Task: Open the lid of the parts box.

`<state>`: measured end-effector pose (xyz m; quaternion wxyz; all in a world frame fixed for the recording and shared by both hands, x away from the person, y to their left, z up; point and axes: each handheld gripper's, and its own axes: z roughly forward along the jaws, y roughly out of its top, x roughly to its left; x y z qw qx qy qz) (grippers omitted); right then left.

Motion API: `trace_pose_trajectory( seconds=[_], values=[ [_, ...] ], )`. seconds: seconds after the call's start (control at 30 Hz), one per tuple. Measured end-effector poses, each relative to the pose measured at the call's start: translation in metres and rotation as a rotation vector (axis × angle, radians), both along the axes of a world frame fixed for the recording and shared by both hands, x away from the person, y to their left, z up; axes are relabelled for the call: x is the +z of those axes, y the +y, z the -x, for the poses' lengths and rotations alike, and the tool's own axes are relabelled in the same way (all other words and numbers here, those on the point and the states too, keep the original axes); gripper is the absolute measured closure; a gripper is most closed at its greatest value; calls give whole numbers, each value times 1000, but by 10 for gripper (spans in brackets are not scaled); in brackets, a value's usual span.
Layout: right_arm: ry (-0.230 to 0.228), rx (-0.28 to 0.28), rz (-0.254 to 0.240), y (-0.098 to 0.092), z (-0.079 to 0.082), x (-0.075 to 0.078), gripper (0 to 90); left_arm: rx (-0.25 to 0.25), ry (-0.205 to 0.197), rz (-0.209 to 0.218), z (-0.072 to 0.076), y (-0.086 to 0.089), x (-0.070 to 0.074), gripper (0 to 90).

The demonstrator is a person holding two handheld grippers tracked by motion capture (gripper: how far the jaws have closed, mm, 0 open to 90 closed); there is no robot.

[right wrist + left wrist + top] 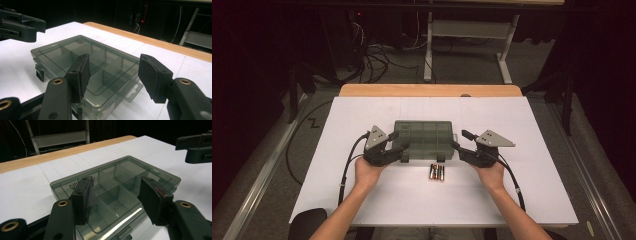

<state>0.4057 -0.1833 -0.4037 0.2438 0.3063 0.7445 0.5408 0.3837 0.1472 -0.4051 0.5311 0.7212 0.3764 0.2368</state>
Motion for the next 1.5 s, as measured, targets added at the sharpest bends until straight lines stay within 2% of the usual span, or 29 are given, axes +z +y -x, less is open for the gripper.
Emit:
trace_pose_trajectory(
  seconds=[0.13, 0.2, 0.37, 0.43, 0.47, 0.5, 0.53, 0.57, 0.67, 0.7, 0.73, 0.77, 0.8, 0.83, 0.87, 0.9, 0.93, 0.97, 1.17, 1.33, 1.5],
  values=[
    [16, -4, 13, 2, -3, 2, 451, 0, 7, -12, -1, -1, 1, 449],
    [42, -6, 21, 3, -3, 4, 475, 1, 10, -16, -2, -2, 1, 449],
    [89, -17, 59, 1, -4, 7, 486, -3, 40, -45, -3, 0, 5, 453],
    [102, -20, 74, 0, -5, 9, 499, 0, 64, -58, -4, 0, 6, 453],
    [102, -20, 74, 0, -5, 9, 499, 0, 64, -58, -4, 0, 6, 451],
    [123, -21, 90, -1, -5, 11, 507, 16, 110, -75, -5, 1, 8, 437],
    [129, -18, 99, -1, -6, 11, 512, 16, 110, -75, -5, 1, 8, 427],
    [140, -17, 124, -1, -6, 12, 522, 22, 152, -100, -7, 2, 10, 425],
    [148, -17, 153, 0, -6, 13, 534, 25, 163, -100, -8, 3, 10, 430],
    [172, -12, 171, 0, -6, 12, 537, 24, 180, -109, -8, 4, 11, 430],
    [184, -6, 186, 0, -7, 12, 536, 24, 180, -109, -8, 4, 11, 430],
    [199, -7, 197, 1, -8, 11, 536, 19, 202, -118, -8, 4, 11, 429],
    [213, -10, 208, 1, -8, 10, 536, 19, 202, -118, -8, 4, 11, 429],
    [221, -9, 217, 1, -9, 10, 535, 15, 227, -117, -7, 6, 11, 430],
    [221, -9, 217, 1, -9, 10, 535, 15, 227, -117, -7, 6, 11, 435],
    [237, -14, 217, 0, -10, 9, 539, 8, 262, -118, -8, 7, 12, 442],
    [247, -17, 218, 0, -10, 9, 540, 8, 262, -118, -8, 7, 12, 446],
    [257, -19, 223, 0, -10, 9, 543, 7, 281, -128, -8, 9, 12, 452],
    [284, -15, 276, -1, -9, 12, 584, 14, 295, -194, -6, 12, 13, 467],
    [322, 0, 296, -3, -10, 12, 612, -8, 324, -222, -5, 14, 13, 479],
    [356, 13, 305, -4, -10, 11, 678, -15, 348, -281, -5, 12, 16, 507]
  ],
)
